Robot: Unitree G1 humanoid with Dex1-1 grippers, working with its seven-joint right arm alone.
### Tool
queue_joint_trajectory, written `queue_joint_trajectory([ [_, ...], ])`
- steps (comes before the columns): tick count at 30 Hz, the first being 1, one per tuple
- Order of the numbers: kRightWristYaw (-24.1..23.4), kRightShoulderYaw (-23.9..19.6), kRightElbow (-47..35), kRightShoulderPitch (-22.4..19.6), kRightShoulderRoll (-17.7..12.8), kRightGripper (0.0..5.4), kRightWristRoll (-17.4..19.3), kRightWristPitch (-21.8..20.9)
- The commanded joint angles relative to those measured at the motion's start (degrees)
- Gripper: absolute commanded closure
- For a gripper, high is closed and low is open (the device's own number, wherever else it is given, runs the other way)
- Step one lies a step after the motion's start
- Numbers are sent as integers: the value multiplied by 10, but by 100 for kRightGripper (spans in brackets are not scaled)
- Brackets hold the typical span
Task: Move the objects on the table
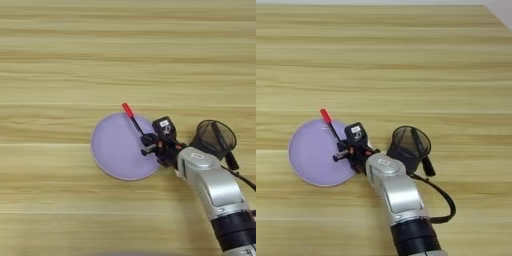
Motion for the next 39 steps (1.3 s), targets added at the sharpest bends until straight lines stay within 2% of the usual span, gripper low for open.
queue_joint_trajectory([
  [1, -15, -14, -43, -8, -26, 498, -6, -6],
  [25, -14, -73, -141, 75, -97, 498, -3, 45],
  [32, -10, -75, -148, 93, -99, 498, 0, 55],
  [39, -15, -74, -127, 93, -96, 498, -3, 54],
])
